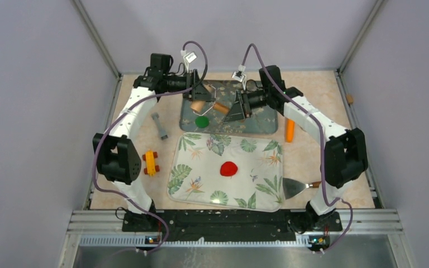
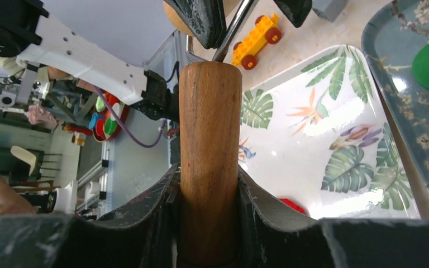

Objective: Roll out the dumpling wrappers from the dough

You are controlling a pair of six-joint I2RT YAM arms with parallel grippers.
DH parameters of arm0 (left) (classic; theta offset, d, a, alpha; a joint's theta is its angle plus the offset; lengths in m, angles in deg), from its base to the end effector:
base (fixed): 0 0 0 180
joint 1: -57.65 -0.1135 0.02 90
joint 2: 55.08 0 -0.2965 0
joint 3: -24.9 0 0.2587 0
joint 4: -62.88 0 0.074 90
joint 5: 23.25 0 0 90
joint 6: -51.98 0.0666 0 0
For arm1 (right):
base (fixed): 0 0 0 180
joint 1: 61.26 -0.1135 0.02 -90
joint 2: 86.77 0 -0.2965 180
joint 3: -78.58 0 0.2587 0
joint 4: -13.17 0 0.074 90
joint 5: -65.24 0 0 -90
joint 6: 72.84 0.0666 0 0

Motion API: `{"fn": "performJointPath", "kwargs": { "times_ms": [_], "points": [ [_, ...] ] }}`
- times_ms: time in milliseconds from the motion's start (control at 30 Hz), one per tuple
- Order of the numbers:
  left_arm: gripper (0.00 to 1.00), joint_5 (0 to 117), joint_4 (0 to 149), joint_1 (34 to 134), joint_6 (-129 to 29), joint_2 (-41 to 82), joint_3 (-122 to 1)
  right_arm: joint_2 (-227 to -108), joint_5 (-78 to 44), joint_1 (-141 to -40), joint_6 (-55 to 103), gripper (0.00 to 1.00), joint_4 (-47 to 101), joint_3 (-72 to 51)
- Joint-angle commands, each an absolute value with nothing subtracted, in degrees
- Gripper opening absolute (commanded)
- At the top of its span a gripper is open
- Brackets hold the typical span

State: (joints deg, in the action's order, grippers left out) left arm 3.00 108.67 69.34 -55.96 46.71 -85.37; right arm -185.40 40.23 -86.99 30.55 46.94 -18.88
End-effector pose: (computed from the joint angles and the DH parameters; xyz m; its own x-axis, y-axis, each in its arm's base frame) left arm 0.3980 -0.1433 0.3792 -0.8075 0.0280 -0.5893 0.5670 0.3124 -0.7622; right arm 0.3403 0.2310 0.3429 -0.6994 -0.2284 -0.6773 -0.7101 0.1143 0.6947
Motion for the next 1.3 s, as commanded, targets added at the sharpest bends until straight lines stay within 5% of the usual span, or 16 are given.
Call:
{"fn": "performJointPath", "kwargs": {
  "times_ms": [0,133,300,833,1267],
  "points": [
    [0.44,9.63,111.54,68.95,-42.4,38.19,-80.27,-179.94,37.41,-85.89,22.31,0.0,55.01,-19.99],
    [0.78,23.11,105.07,72.36,-19.92,23.62,-66.87,-179.3,34.43,-85.61,15.21,0.0,63.03,-20.67],
    [0.9,32.44,96.1,82.17,2.51,10.74,-54.23,-181.7,31.47,-85.43,7.17,0.0,74.4,-25.41],
    [0.81,37.07,91.53,95.07,22.65,23.45,-57.39,-180.91,34.2,-85.94,6.27,0.0,76.87,-23.97],
    [0.6,36.81,86.76,97.38,29.73,25.2,-55.69,-180.81,35.08,-85.3,8.71,0.0,75.5,-22.5]
  ]
}}
